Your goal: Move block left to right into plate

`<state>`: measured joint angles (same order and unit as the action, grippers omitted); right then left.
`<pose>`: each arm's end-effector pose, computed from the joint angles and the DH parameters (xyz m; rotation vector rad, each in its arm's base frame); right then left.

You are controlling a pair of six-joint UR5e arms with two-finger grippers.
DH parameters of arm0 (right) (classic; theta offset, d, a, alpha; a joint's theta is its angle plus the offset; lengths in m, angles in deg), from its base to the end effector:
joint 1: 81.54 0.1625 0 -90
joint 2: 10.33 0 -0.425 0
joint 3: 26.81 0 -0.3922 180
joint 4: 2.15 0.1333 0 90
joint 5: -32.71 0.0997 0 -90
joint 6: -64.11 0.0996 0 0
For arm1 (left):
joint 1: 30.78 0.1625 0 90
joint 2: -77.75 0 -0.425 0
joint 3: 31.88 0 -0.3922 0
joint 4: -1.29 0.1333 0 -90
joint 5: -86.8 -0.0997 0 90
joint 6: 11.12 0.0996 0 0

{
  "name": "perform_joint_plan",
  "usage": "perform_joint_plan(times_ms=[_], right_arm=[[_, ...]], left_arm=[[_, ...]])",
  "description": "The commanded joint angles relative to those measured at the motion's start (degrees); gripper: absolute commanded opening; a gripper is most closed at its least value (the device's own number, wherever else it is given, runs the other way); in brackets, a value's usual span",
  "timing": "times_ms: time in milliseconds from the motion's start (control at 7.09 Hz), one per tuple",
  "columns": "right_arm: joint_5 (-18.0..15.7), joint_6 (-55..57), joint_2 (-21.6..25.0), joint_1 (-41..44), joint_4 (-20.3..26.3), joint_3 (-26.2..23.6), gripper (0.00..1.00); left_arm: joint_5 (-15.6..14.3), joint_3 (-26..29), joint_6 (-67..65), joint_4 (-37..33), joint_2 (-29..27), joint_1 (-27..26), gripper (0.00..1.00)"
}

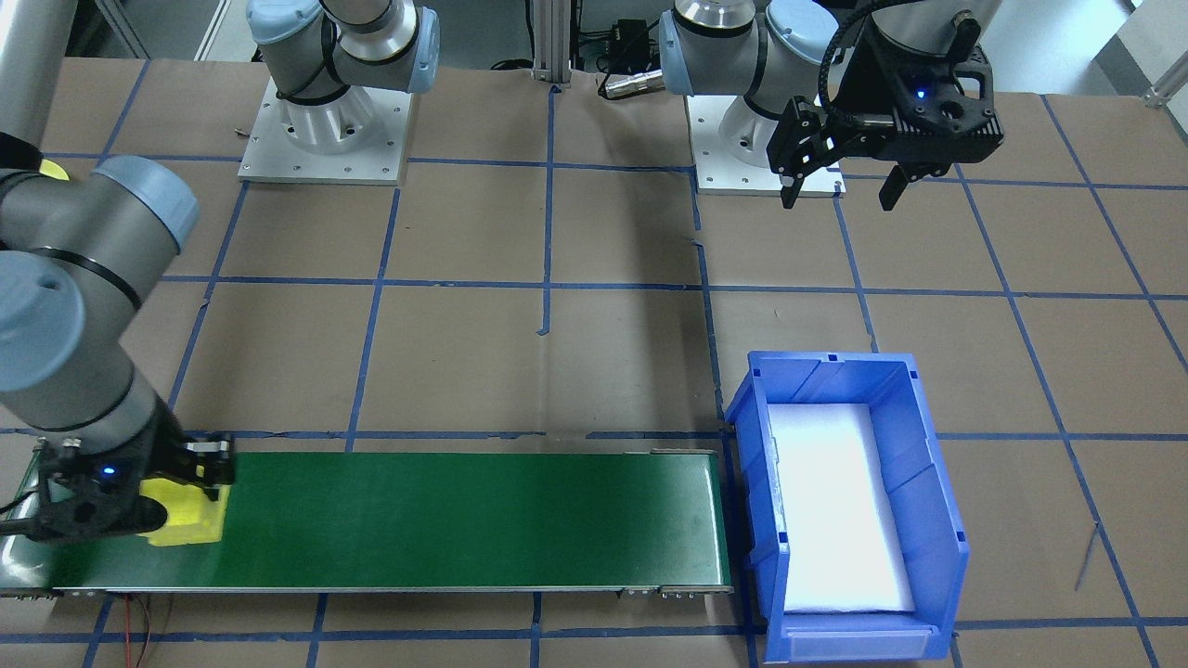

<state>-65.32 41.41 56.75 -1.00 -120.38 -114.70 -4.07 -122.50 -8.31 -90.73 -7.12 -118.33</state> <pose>0.0120 -0.6546 0.3297 0.3288 -2.9504 0.1272 -0.1121 -0.4621 0.5215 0.0093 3.1237 -0.0667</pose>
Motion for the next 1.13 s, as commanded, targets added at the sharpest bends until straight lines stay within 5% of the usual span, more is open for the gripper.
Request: perform_joint_plan(times_ms=[0, 423, 564, 705, 987], right_arm=[[-8.3, -24.6, 7.5, -13.9, 0.3, -3.3, 0.07], [-7.7, -47.6, 9.6, -44.3, -5.6, -13.6, 0.06], [-3.5, -50.2, 9.6, -54.0, -6.1, -16.3, 0.06], [0.5, -50.8, 9.6, -60.2, -5.8, -18.8, 0.07], [0.6, -48.8, 9.6, -63.7, -5.6, -22.1, 0.08]], left_arm=[[0.0, 0.0, 0.0, 0.0, 0.1, 0.1, 1.0], [0.0, 0.1, 0.0, 0.0, 0.1, 0.3, 1.0], [-0.1, 0.0, 0.0, 0.0, 0.1, 0.3, 1.0], [0.0, 0.1, 0.0, 0.0, 0.1, 0.2, 1.0], [-0.1, 0.0, 0.0, 0.0, 0.1, 0.3, 1.0]])
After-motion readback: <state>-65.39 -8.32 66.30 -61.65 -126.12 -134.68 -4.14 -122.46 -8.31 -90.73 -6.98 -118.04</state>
